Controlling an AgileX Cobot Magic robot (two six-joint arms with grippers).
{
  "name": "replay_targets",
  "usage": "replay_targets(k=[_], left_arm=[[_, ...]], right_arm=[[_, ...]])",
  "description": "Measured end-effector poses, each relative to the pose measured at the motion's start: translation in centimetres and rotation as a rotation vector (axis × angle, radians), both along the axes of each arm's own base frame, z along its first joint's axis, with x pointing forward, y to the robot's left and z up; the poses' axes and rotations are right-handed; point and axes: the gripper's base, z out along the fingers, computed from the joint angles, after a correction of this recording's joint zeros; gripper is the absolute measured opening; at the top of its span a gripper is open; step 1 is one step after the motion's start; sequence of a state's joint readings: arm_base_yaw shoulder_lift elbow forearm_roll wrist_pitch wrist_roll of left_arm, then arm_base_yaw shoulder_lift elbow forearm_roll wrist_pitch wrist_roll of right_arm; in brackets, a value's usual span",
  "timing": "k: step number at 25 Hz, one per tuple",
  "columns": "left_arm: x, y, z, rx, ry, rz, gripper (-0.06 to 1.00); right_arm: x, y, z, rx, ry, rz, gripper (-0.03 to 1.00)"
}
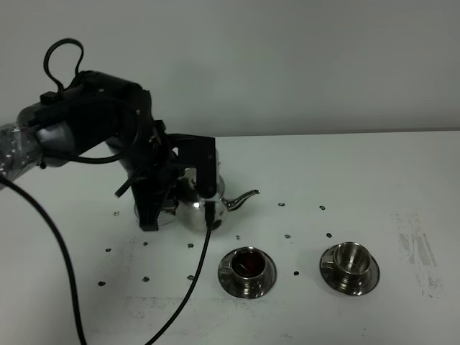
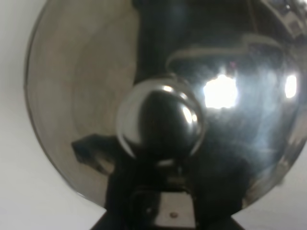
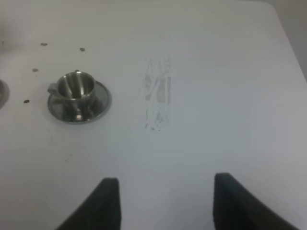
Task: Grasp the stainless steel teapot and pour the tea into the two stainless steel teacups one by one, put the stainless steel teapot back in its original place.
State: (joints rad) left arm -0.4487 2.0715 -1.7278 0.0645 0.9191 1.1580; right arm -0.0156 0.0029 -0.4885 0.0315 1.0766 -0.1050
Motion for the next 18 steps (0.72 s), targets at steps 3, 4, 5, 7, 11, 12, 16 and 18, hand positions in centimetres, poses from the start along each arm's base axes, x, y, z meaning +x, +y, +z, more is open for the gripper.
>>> replay_targets(k=[3, 4, 5, 7, 11, 12, 16, 18], left_arm=[[2.2, -2.0, 0.0, 0.028, -0.003, -0.090, 0.25], [3.0, -2.8, -0.3, 0.032, -0.016, -0.126, 0.25], [3.7, -3.5, -0.7, 0.039, -0.027, -0.167, 0.25], [4.9, -4.9, -1.4, 0.042, -0.060, -0.231, 0.25], [6.0, -7.6, -2.5, 0.046, -0.114, -0.351, 0.25], [5.9, -8.3, -2.9, 0.046, -0.118, -0.384, 0.25], [5.4, -10.1, -3.5, 0.023, -0.124, -0.488, 0.25], [5.1, -10.6, -3.6, 0.024, -0.128, -0.529, 0.25]], right_arm=[[0.0, 0.0, 0.0, 0.000, 0.000, 0.000, 0.45], [0.0, 0.0, 0.0, 0.000, 0.000, 0.000, 0.45], [0.0, 0.0, 0.0, 0.000, 0.000, 0.000, 0.45], [0.0, 0.0, 0.0, 0.000, 0.000, 0.000, 0.45], [0.0, 0.0, 0.0, 0.000, 0.000, 0.000, 0.45], [0.0, 0.0, 0.0, 0.000, 0.000, 0.000, 0.45], [0.0, 0.0, 0.0, -0.001, 0.000, 0.000, 0.45], [0.0, 0.0, 0.0, -0.001, 0.000, 0.000, 0.45]])
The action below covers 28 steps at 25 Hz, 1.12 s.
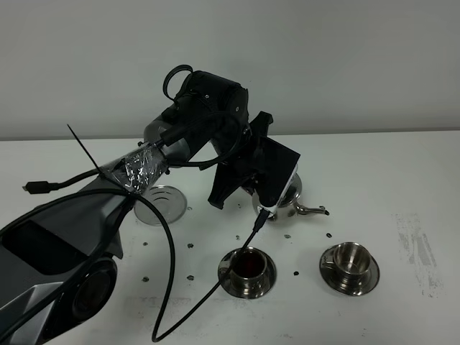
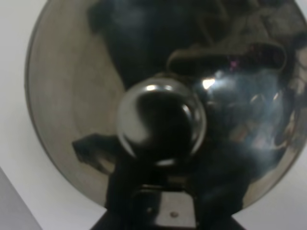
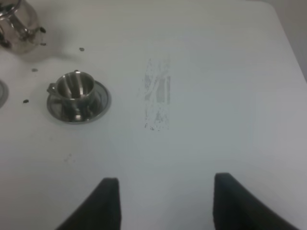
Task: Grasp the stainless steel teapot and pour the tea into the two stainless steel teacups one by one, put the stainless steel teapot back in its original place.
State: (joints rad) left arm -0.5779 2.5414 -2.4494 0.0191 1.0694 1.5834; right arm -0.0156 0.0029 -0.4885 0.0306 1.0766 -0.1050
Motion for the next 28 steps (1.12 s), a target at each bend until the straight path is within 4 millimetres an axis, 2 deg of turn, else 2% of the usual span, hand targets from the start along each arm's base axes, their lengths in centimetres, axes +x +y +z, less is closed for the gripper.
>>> replay_targets(k=[12, 28], left_arm=[[-1.9, -3.2, 0.2, 0.071, -0.093, -0.119, 0.25], [-3.3, -5.2, 0.4, 0.194, -0.201, -0.208, 0.25]], right_arm=[[0.0, 0.0, 0.0, 0.000, 0.000, 0.000, 0.45], [0.0, 0.0, 0.0, 0.000, 0.000, 0.000, 0.45]])
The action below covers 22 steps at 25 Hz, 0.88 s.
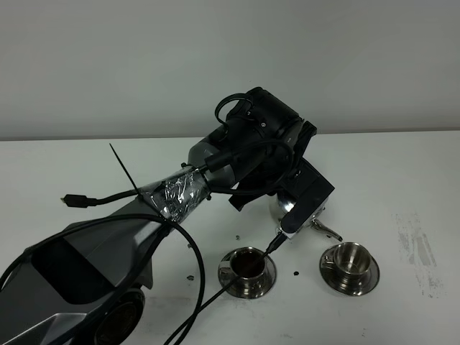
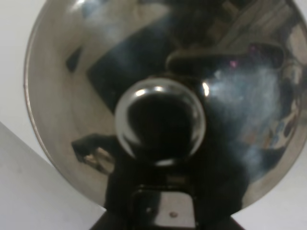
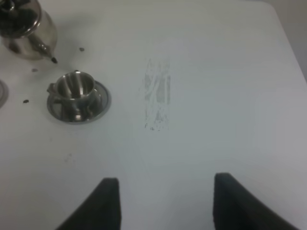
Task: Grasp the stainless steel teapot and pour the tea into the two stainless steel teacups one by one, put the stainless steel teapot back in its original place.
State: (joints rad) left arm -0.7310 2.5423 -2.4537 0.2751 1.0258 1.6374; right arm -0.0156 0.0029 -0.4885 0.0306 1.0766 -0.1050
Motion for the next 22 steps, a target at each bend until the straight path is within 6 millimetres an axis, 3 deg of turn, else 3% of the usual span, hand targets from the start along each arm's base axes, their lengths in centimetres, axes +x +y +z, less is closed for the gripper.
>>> replay_targets(k=[22], left_arm=[[-0.5, -2.2, -1.3, 0.040, -0.125, -0.063, 0.25]], right_arm=[[0.0, 0.0, 0.0, 0.000, 0.000, 0.000, 0.45]])
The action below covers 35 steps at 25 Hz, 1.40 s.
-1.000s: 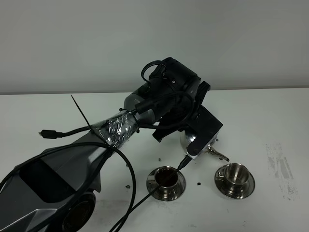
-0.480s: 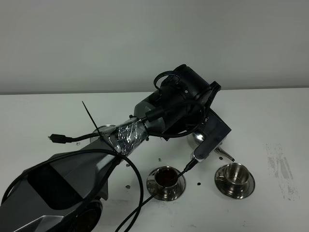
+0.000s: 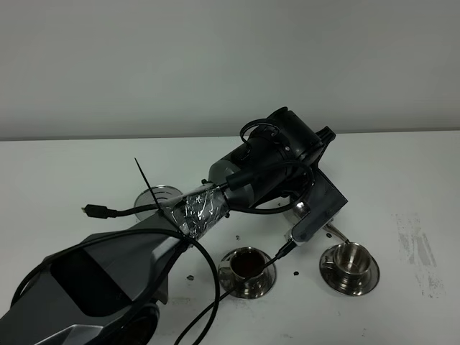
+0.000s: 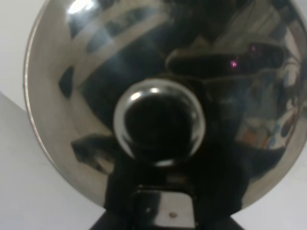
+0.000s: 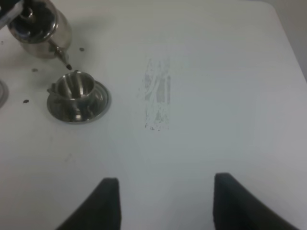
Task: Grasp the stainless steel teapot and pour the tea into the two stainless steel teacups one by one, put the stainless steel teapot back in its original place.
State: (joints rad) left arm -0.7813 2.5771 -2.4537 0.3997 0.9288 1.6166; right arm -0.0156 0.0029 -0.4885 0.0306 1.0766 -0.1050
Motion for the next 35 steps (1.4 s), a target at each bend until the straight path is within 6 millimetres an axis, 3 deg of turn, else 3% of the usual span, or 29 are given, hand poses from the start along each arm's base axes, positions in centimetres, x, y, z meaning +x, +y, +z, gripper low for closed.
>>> replay_targets(k=[35], left_arm=[[-1.6, -2.3, 0.7, 0.097, -0.140, -0.116, 0.25]], right_arm=[[0.0, 0.0, 0.0, 0.000, 0.000, 0.000, 0.45]])
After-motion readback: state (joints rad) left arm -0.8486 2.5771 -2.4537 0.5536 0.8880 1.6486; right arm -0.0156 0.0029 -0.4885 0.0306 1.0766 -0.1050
